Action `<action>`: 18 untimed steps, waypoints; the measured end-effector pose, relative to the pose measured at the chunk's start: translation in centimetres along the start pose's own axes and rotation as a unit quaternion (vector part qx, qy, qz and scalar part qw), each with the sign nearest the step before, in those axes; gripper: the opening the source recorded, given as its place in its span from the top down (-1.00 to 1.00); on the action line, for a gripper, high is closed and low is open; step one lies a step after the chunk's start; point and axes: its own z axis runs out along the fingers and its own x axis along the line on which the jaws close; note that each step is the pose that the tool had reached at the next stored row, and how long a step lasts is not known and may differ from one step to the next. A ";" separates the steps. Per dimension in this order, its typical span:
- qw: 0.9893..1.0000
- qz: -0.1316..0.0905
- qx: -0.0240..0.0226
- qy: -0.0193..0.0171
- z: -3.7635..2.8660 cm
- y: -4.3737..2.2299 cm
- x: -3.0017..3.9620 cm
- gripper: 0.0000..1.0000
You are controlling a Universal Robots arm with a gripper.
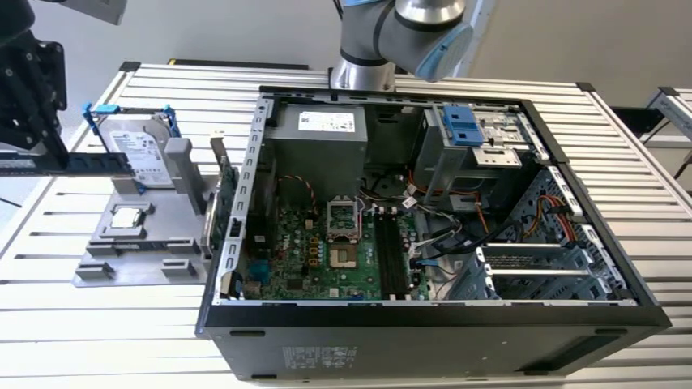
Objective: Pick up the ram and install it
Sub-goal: 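Pick up the ram and move it above insertion slot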
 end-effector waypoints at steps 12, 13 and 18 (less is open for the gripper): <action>1.000 0.000 0.000 0.003 -0.62 0.03 0.03 1.00; 1.000 0.000 0.000 0.003 -0.63 0.03 0.04 1.00; 1.000 0.000 0.000 0.003 -0.63 -0.09 0.02 1.00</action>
